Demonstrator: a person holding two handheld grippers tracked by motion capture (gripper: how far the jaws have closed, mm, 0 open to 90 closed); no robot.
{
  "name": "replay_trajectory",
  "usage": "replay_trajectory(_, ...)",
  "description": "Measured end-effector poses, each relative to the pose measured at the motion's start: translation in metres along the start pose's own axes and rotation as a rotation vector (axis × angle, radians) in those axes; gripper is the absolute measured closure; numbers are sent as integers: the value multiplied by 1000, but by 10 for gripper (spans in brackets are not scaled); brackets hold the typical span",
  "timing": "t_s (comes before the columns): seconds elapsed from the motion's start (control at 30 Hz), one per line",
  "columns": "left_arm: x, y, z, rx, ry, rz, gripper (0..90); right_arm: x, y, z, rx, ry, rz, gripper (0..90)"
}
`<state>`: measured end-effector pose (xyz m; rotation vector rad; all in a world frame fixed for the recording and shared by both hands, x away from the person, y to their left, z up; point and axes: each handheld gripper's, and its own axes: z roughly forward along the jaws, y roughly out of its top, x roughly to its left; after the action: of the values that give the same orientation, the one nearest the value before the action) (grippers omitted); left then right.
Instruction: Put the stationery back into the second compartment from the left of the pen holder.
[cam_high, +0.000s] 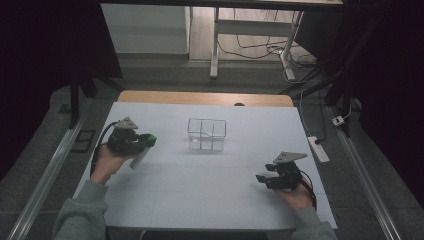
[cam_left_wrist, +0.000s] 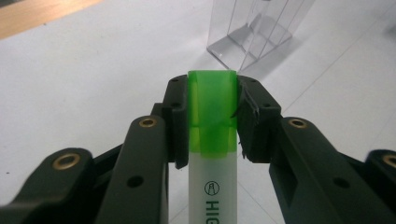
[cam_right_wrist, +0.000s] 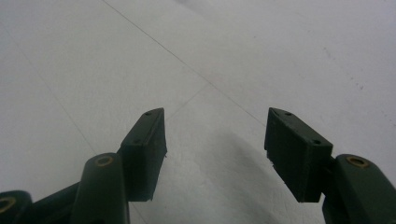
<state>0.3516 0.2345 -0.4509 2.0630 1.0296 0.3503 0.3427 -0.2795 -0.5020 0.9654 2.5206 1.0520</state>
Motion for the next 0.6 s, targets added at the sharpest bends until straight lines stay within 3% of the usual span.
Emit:
replay_trajectory(0.4,-1,8,-5,-83,-10,-1,665,-2,0,-3,-28,3,12,383)
replay_trajectory(0.6,-12,20,-8,-166,-18,19,665,-6,0,-4,-52,15,38,383)
